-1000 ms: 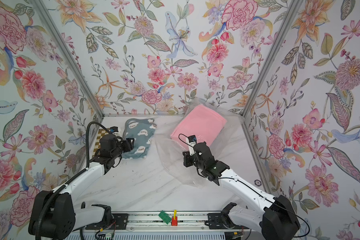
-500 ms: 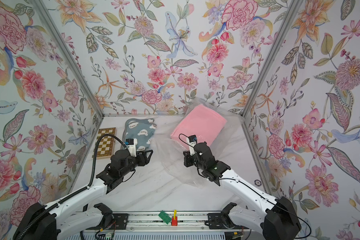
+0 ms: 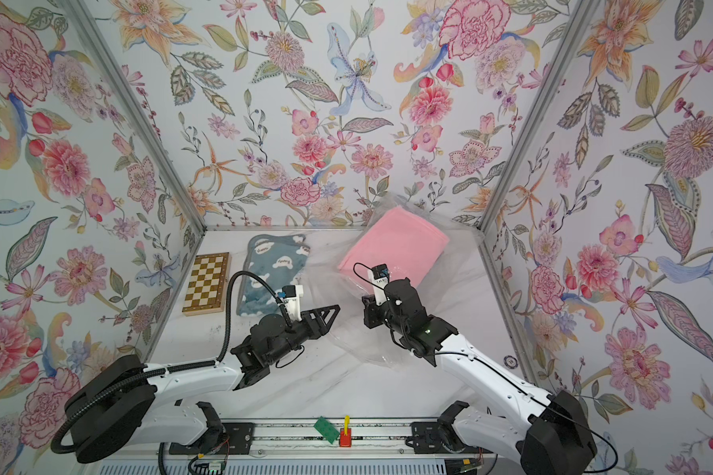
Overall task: Take the blanket out of the vacuum bag
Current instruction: Take out the blanket from the vacuum bag.
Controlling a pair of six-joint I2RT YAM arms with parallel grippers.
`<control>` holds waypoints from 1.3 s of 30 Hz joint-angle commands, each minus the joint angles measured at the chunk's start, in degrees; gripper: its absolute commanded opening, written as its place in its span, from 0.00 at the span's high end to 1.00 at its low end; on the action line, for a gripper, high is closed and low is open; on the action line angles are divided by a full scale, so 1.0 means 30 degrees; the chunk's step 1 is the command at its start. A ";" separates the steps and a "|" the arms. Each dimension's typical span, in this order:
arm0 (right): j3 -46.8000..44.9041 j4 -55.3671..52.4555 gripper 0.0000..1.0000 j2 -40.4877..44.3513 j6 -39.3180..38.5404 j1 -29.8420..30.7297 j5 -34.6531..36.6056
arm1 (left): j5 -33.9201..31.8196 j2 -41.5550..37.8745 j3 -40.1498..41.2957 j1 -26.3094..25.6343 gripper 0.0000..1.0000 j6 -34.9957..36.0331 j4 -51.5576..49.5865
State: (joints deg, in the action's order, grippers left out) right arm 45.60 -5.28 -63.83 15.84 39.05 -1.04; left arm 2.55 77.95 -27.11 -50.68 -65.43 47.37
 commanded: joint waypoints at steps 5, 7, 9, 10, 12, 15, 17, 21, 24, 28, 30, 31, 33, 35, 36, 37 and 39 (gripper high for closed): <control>0.0515 0.0597 1.00 0.0839 -0.0901 0.0461 -0.0273 | -0.1101 0.4223 -0.1963 -0.0664 0.34 -0.2262 0.3170; 0.0230 0.0830 1.00 0.0944 -0.0894 0.0464 -0.0211 | -0.1199 0.5701 -0.2557 -0.0657 0.34 -0.2626 0.3866; 0.0156 0.0830 1.00 0.0997 -0.0877 0.0497 -0.0294 | -0.0994 0.7177 -0.3306 -0.0658 0.34 -0.3327 0.4828; 0.0124 0.0849 1.00 0.1047 -0.0871 0.0516 -0.0316 | -0.0855 0.7989 -0.3735 -0.0657 0.34 -0.3806 0.5509; 0.0040 0.0931 1.00 0.1147 -0.0837 0.0534 -0.0320 | -0.0847 0.9396 -0.4411 -0.0699 0.34 -0.4593 0.6495; 0.0081 0.0923 1.00 0.1210 -0.0826 0.0520 -0.0418 | -0.0949 1.1009 -0.5521 -0.0716 0.34 -0.5077 0.7323; 0.0148 0.0859 1.00 0.1243 -0.0833 0.0520 -0.0485 | -0.0840 1.1786 -0.6464 -0.0730 0.34 -0.5085 0.7232; 0.0317 0.0823 1.00 0.1377 -0.0581 0.0518 -0.0529 | -0.0702 1.3522 -0.8052 -0.0713 0.34 -0.6027 0.7330; 0.0282 0.0972 1.00 0.1360 -0.0407 0.0539 -0.0532 | -0.0320 1.4768 -0.8916 -0.0696 0.34 -0.6842 0.8077; 0.0293 0.0797 1.00 0.1206 -0.0386 0.0519 -0.0415 | 0.0083 1.5517 -0.8980 -0.0765 0.34 -0.7383 0.8495; 0.0239 0.0665 1.00 0.1289 -0.0358 0.0534 -0.0301 | 0.0309 1.5866 -0.9174 -0.0722 0.34 -0.7429 0.8546; 0.0159 0.0745 1.00 0.1379 -0.0314 0.0521 -0.0230 | 0.0499 1.6042 -0.9408 -0.0716 0.34 -0.7407 0.8672; -0.0103 0.0931 1.00 0.1609 -0.0189 0.0536 -0.0126 | 0.0773 1.6342 -0.9822 -0.0714 0.35 -0.7399 0.8774; -0.0231 0.0926 1.00 0.1728 -0.0171 0.0520 -0.0026 | 0.0902 1.6408 -1.0069 -0.0716 0.34 -0.7301 0.8633; -0.0263 0.0831 1.00 0.1786 -0.0152 0.0519 -0.0022 | 0.0985 1.6407 -1.0185 -0.0702 0.34 -0.7121 0.8489; -0.0326 0.0806 1.00 0.1852 -0.0151 0.0519 -0.0011 | 0.1129 1.6459 -1.0363 -0.0658 0.34 -0.6889 0.8360; -0.0486 0.0907 1.00 0.1944 -0.0173 0.0519 -0.0025 | 0.1257 1.6640 -1.0586 -0.0641 0.34 -0.6810 0.8343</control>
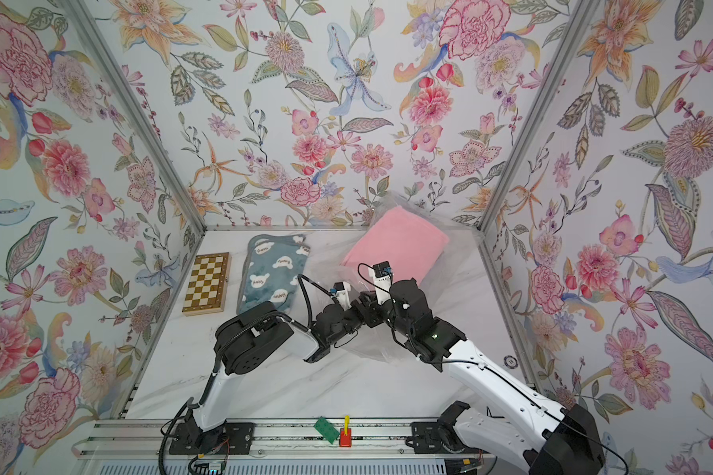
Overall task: Take the blanket out of the vacuum bag
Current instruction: Take out the blanket from the vacuum bag.
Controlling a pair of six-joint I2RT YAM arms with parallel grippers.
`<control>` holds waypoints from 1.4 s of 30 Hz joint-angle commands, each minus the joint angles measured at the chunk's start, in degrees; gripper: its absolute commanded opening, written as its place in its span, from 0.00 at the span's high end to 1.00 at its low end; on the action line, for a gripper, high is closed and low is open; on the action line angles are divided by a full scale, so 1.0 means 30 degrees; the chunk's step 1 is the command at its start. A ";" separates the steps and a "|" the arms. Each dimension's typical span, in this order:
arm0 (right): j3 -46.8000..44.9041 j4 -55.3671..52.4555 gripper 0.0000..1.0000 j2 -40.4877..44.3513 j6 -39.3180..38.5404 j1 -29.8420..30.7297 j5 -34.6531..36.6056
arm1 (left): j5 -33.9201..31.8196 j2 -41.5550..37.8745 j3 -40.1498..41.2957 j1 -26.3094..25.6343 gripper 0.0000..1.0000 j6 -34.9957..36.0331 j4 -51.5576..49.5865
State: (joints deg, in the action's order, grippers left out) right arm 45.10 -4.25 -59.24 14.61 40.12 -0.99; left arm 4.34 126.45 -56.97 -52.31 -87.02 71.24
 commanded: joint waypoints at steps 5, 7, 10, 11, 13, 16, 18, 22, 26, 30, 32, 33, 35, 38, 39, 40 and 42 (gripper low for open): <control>-0.0254 0.0376 1.00 0.0463 0.0101 0.0138 -0.0043 | 0.0663 0.0697 -0.0639 -0.0052 0.35 0.0106 0.0979; -0.0354 0.0500 1.00 0.0587 0.0164 0.0147 -0.0025 | 0.0608 0.0460 -0.0526 -0.0068 0.35 0.0255 0.0939; -0.0606 0.0715 1.00 0.0799 0.0282 0.0150 -0.0075 | 0.0448 0.0049 -0.0463 -0.0026 0.35 0.0680 0.0365; -0.0717 0.0829 1.00 0.0847 0.0306 0.0144 -0.0079 | 0.0402 -0.0017 -0.0463 -0.0050 0.35 0.0785 0.0188; -0.0770 0.0906 1.00 0.0852 0.0305 0.0142 -0.0078 | 0.0261 -0.0110 -0.0391 -0.0038 0.35 0.0795 0.0127; -0.0593 0.0628 1.00 0.0683 0.0154 0.0154 -0.0062 | 0.0020 -0.0222 -0.0149 -0.0052 0.37 0.0766 0.0380; -0.0605 0.0626 1.00 0.0747 0.0151 0.0126 -0.0068 | 0.0047 -0.0386 -0.0097 -0.0025 0.37 0.0867 0.0172; -0.0847 0.0926 1.00 0.0789 0.0263 0.0125 -0.0023 | 0.0146 -0.0520 -0.0023 -0.0008 0.38 0.1171 0.0325; -0.1022 0.0904 1.00 0.0792 0.0283 0.0104 -0.0044 | 0.0992 -0.0432 -0.0446 0.0090 0.42 0.1319 0.1408; -0.1140 0.0877 1.00 0.0848 0.0273 0.0103 -0.0038 | 0.1525 -0.1031 -0.0369 0.0064 0.47 0.1774 0.1818; -0.1256 0.0974 1.00 0.0880 0.0273 0.0081 -0.0044 | 0.1513 -0.1628 -0.0081 0.0023 0.48 0.2213 0.1278; -0.1321 0.1050 1.00 0.0881 0.0300 0.0079 -0.0024 | 0.1568 -0.1916 0.0054 0.0050 0.48 0.2470 0.1012; -0.1490 0.1231 1.00 0.0880 0.0372 0.0083 -0.0035 | 0.1652 -0.2205 0.0195 0.0148 0.49 0.2866 0.0703; -0.1499 0.1245 1.00 0.0742 0.0403 0.0027 -0.0151 | 0.1922 -0.2176 0.0014 0.0240 0.50 0.2917 0.0843; -0.1470 0.1223 1.00 0.0741 0.0392 0.0018 -0.0143 | 0.1839 -0.2119 -0.0023 0.0212 0.50 0.2732 0.0687; -0.1469 0.1181 1.00 0.0736 0.0402 -0.0014 -0.0171 | 0.1735 -0.2034 0.0002 0.0210 0.49 0.2483 0.0578; -0.1526 0.1243 1.00 0.0814 0.0394 -0.0027 -0.0196 | 0.1385 -0.1673 0.0327 0.0212 0.45 0.1599 0.0506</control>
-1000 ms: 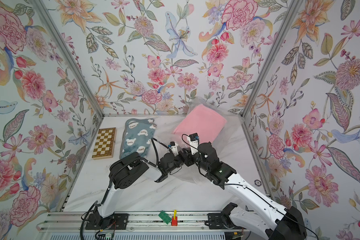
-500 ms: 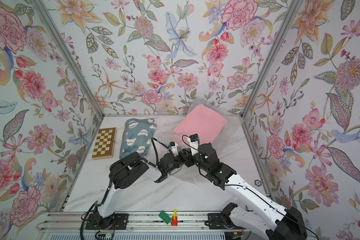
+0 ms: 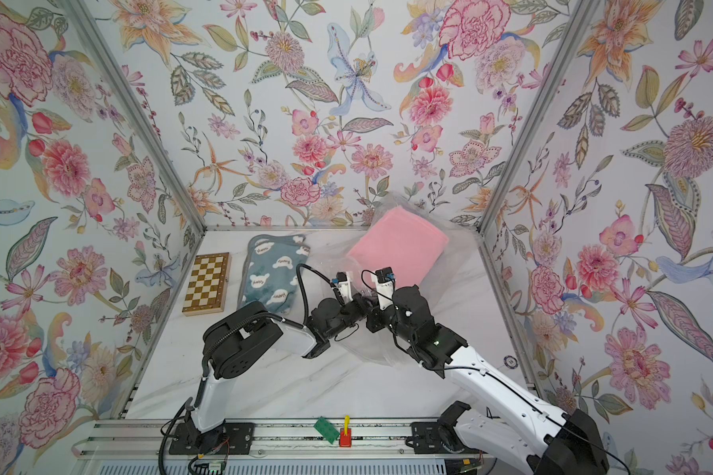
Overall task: Take the blanket out of the vacuum bag
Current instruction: Take out the blanket from the vacuum bag.
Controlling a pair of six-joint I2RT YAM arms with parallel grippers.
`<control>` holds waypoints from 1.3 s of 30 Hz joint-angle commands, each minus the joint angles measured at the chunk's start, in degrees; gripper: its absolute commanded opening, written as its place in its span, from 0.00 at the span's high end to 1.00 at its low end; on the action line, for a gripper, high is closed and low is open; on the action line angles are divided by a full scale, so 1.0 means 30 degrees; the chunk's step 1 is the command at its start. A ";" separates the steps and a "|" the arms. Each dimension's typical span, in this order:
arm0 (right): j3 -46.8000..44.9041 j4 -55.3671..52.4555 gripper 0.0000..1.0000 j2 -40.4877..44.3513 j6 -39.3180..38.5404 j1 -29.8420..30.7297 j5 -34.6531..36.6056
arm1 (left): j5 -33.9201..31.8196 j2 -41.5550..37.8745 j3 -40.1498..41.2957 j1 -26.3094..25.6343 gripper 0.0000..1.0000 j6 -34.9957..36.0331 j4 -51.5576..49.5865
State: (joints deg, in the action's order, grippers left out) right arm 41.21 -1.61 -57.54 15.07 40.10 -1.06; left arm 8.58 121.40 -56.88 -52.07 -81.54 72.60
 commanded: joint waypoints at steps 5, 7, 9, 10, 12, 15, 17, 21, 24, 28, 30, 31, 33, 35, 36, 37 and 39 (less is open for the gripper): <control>-0.0551 0.0370 1.00 0.0543 0.0253 -0.0120 -0.0217 | -0.0887 0.0699 0.1387 0.0126 0.42 -0.1508 0.0499; -0.0602 0.0382 1.00 0.0547 0.0266 -0.0228 -0.0267 | -0.0998 0.0806 0.1525 0.0131 0.42 -0.1666 0.0429; -0.0582 0.0374 1.00 0.0446 0.0243 -0.0340 -0.0367 | -0.1152 0.0995 0.1608 0.0117 0.41 -0.1888 0.0472; -0.0540 0.0419 1.00 0.0404 0.0248 -0.0385 -0.0395 | -0.1182 0.1086 0.1589 0.0145 0.39 -0.2011 0.0402; -0.0524 0.0472 1.00 0.0342 0.0261 -0.0445 -0.0443 | -0.1247 0.1299 0.1433 0.0201 0.37 -0.2147 0.0308; -0.0582 0.0642 1.00 0.0283 0.0358 -0.0484 -0.0493 | -0.1441 0.1456 0.1015 0.0276 0.35 -0.2262 -0.0396; -0.0612 0.0653 1.00 0.0228 0.0337 -0.0508 -0.0511 | -0.1830 0.1405 0.0835 0.0278 0.32 -0.2323 -0.1278; -0.0640 0.0595 1.00 0.0254 0.0266 -0.0676 -0.0748 | -0.2272 0.1448 0.0441 0.0306 0.29 -0.1990 -0.1893; -0.0613 0.0537 1.00 0.0250 0.0208 -0.0850 -0.0922 | -0.2332 0.1707 -0.0121 0.0326 0.29 -0.1913 -0.1904; -0.0583 0.0481 1.00 0.0224 0.0247 -0.0885 -0.0992 | -0.2433 0.1967 -0.0804 0.0337 0.30 -0.1971 -0.2561; -0.0583 0.0444 1.00 0.0246 0.0286 -0.0885 -0.1045 | -0.2435 0.2113 -0.0930 0.0374 0.33 -0.1971 -0.2227; -0.0583 0.0432 1.00 0.0224 0.0337 -0.0896 -0.1049 | -0.2393 0.2130 -0.0960 0.0387 0.35 -0.2000 -0.2072; -0.0568 0.0444 1.00 0.0203 0.0333 -0.0885 -0.1051 | -0.2332 0.1951 -0.0883 0.0410 0.38 -0.1922 -0.2040; -0.0581 0.0504 1.00 0.0126 0.0359 -0.0885 -0.1045 | -0.2274 0.1611 -0.0637 0.0422 0.41 -0.1714 -0.2024; -0.0554 0.0550 1.00 0.0045 0.0345 -0.0885 -0.1056 | -0.2301 0.1398 -0.0434 0.0391 0.43 -0.1600 -0.1941; -0.0502 0.0587 1.00 -0.0044 0.0370 -0.0885 -0.1109 | -0.2332 0.1195 -0.0230 0.0409 0.45 -0.1562 -0.1824; -0.0382 0.0708 1.00 -0.0295 0.0426 -0.0885 -0.1314 | -0.2252 0.0814 0.0082 0.0417 0.48 -0.1433 -0.1452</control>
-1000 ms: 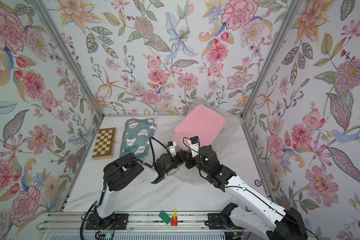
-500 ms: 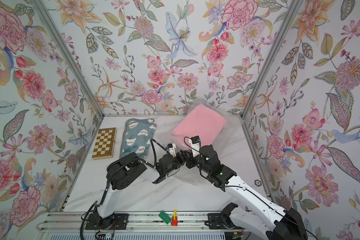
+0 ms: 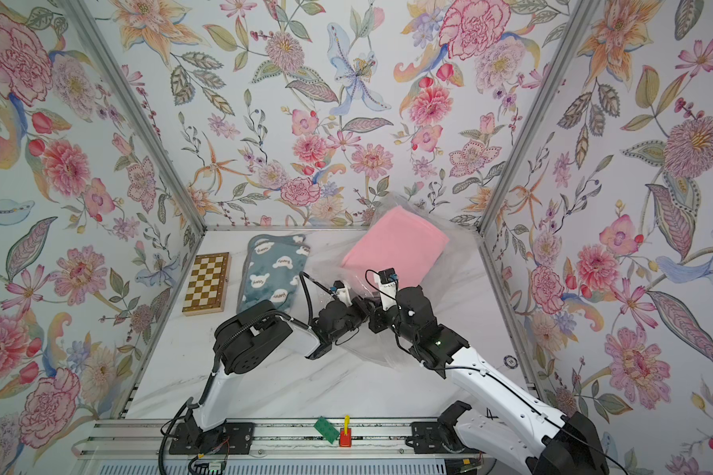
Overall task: Take the blanket out of the vacuum bag
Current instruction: Take out the blanket from the vacuum bag.
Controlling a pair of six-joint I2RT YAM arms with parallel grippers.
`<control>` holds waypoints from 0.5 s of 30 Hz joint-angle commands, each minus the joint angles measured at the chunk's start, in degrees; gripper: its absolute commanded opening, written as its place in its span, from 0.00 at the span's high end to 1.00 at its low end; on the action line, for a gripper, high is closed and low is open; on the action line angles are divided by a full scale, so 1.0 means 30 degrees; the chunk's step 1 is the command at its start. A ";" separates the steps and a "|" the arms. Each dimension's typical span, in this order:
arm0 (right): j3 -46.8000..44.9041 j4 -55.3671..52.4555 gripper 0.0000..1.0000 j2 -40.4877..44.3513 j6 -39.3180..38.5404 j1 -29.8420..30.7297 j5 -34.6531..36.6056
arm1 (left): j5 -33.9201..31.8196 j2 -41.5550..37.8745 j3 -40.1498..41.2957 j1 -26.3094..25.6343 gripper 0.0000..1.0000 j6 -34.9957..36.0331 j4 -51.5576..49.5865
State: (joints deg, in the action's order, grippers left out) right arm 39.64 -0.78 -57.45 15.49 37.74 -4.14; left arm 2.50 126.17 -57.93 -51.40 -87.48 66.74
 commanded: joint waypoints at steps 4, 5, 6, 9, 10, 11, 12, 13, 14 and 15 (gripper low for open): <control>0.0436 0.0522 1.00 -0.0809 0.0370 -0.0098 -0.0578 | 0.0254 -0.1265 0.0416 0.0180 0.51 0.0712 0.0679; 0.0494 0.0572 1.00 -0.0884 0.0397 -0.0098 -0.0612 | 0.0335 -0.1392 0.0331 0.0174 0.52 0.0706 0.0544; 0.0498 0.0649 1.00 -0.0943 0.0426 -0.0098 -0.0615 | 0.0366 -0.1545 0.0298 0.0130 0.51 0.0699 0.0370; 0.0571 0.0981 1.00 -0.1128 0.0532 -0.0114 -0.0654 | 0.0239 -0.1879 0.0268 0.0052 0.50 0.0479 0.0092; 0.0655 0.1024 1.00 -0.1209 0.0525 -0.0116 -0.0671 | 0.0152 -0.1965 0.0224 0.0070 0.50 0.0479 -0.0002; 0.0725 0.0993 1.00 -0.1270 0.0549 -0.0101 -0.0670 | 0.0064 -0.2078 0.0184 0.0064 0.50 0.0548 -0.0213; 0.0733 0.0991 1.00 -0.1264 0.0547 -0.0111 -0.0667 | 0.0038 -0.2123 0.0129 0.0076 0.50 0.0638 -0.0348; 0.0704 0.1017 1.00 -0.1269 0.0536 -0.0100 -0.0595 | 0.0067 -0.2125 0.0016 0.0051 0.50 0.0709 -0.0475; 0.0625 0.1049 1.00 -0.1258 0.0541 -0.0101 -0.0555 | 0.0102 -0.2098 -0.0050 0.0039 0.50 0.0713 -0.0533; 0.0545 0.1075 1.00 -0.1234 0.0541 -0.0102 -0.0561 | 0.0103 -0.2050 -0.0055 0.0052 0.50 0.0638 -0.0483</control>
State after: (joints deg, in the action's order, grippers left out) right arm 40.16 1.13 -60.75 16.53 37.74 -5.63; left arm 2.74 121.97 -56.95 -51.37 -87.22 65.95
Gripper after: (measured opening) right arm 0.047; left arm 0.499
